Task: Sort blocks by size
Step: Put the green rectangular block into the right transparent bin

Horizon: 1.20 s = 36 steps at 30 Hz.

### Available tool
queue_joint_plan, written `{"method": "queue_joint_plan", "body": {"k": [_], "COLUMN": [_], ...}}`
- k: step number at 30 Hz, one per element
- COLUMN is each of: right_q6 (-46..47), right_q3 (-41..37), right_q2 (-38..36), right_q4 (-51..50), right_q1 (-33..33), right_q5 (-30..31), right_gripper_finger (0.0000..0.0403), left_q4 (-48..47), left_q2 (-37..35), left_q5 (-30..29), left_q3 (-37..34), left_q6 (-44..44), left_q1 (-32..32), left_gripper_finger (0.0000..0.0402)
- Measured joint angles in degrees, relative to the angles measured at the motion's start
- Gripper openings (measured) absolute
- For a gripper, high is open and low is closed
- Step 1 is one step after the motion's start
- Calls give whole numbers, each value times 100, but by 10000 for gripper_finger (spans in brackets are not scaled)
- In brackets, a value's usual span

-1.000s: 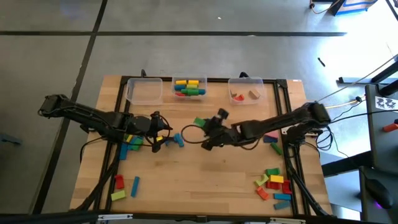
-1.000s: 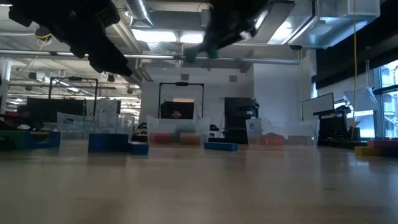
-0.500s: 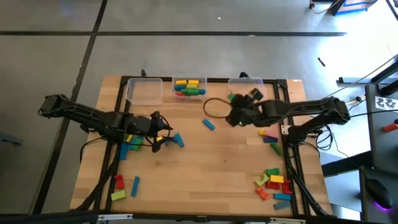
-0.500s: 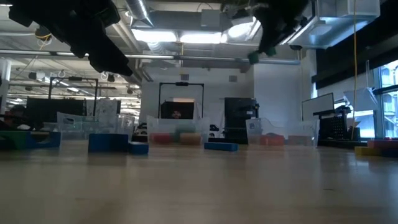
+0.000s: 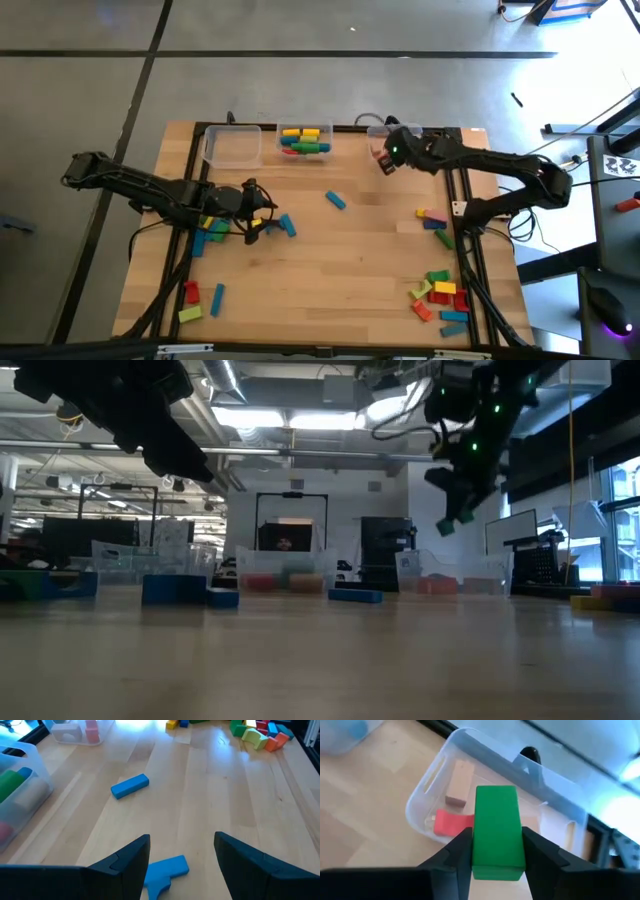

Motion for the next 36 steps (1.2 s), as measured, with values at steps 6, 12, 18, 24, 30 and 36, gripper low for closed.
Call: {"method": "queue_joint_plan", "body": {"k": [6, 12, 18, 24, 30, 36], "right_q6": [-177, -196, -281, -329, -287, -145], "right_q3": [-240, -534, -939, -1150, -1510, -1927], "right_q2": [0, 0, 2, 10, 15, 17], "right_q4": [427, 482, 1216, 1914, 2235, 2598], "right_q1": [-792, -1236, -1507, -1601, -1587, -1589], "right_q5": [-541, -688, -949, -978, -978, -917], "right_gripper_finger": [144, 145, 146, 147, 147, 147], "left_q4": [-1, 1, 1, 7, 5, 5], "left_q2": [0, 0, 0, 0, 0, 0], "left_q5": [-64, -83, -85, -128, -221, -223], "left_q3": [0, 0, 0, 0, 0, 0], "left_q6": [15, 48, 45, 46, 106, 103], "left_q1": [1, 1, 1, 1, 1, 1], "left_gripper_finger": [217, 217, 217, 217, 217, 217]}}
